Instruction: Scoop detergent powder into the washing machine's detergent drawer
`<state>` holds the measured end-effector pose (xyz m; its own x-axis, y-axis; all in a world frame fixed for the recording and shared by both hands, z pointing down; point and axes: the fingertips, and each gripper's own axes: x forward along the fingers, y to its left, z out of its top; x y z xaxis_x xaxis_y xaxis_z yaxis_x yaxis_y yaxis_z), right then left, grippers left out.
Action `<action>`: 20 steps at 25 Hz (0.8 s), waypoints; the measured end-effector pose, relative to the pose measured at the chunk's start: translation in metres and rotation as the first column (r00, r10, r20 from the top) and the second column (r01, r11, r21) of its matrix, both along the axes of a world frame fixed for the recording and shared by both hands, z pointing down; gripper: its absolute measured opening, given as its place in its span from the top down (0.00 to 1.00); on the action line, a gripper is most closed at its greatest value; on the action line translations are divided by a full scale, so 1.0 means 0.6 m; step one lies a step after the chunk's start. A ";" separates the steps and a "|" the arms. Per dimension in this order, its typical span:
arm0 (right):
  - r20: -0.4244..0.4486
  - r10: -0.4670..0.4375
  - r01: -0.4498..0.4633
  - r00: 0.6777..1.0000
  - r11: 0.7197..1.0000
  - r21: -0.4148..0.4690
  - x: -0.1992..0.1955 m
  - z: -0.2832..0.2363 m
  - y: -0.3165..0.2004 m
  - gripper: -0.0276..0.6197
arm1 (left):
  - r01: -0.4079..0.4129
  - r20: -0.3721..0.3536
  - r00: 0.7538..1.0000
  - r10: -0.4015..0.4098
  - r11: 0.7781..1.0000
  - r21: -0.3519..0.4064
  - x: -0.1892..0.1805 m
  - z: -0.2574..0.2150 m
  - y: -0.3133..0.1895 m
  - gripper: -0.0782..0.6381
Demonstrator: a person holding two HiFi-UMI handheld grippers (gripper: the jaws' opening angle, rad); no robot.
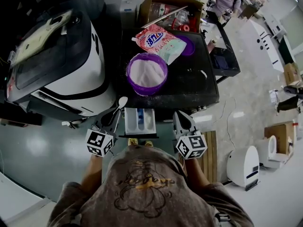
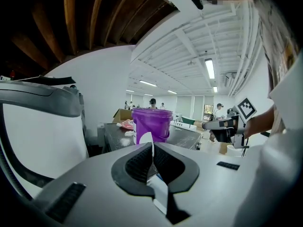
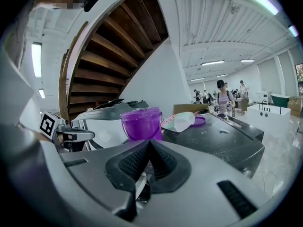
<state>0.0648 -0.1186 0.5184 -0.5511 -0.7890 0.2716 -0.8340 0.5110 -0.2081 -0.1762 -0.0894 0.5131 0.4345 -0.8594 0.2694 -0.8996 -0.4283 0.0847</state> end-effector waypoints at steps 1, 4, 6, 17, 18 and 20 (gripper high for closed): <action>-0.003 0.000 0.000 1.000 1.000 0.000 0.000 0.002 0.001 0.95 | 0.008 -0.006 1.000 -0.008 1.000 0.002 -0.003 -0.001 0.000 0.86; -0.007 0.000 0.000 1.000 1.000 -0.001 -0.001 0.006 0.003 0.95 | 0.025 -0.028 0.999 -0.025 1.000 0.007 -0.006 -0.007 0.000 0.86; -0.008 -0.002 0.002 1.000 1.000 0.000 -0.004 0.006 0.004 0.95 | 0.029 -0.033 0.999 -0.029 1.000 0.008 -0.006 -0.008 0.001 0.86; -0.004 -0.009 0.009 1.000 1.000 0.021 -0.011 -0.006 0.002 0.96 | 0.058 -0.064 0.996 -0.057 0.998 0.022 -0.014 -0.025 -0.006 0.86; -0.001 -0.011 0.011 1.000 1.000 0.022 -0.012 -0.007 0.002 0.96 | 0.063 -0.068 0.996 -0.062 0.998 0.023 -0.015 -0.026 -0.006 0.86; 0.002 -0.015 0.015 1.000 1.000 0.023 -0.014 -0.007 0.003 0.96 | 0.071 -0.075 0.995 -0.069 0.997 0.024 -0.016 -0.027 -0.006 0.86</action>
<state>0.0564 -0.1170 0.5140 -0.5636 -0.7867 0.2520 -0.8257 0.5282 -0.1979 -0.1861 -0.0930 0.4969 0.3910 -0.8949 0.2151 -0.9192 -0.3676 0.1414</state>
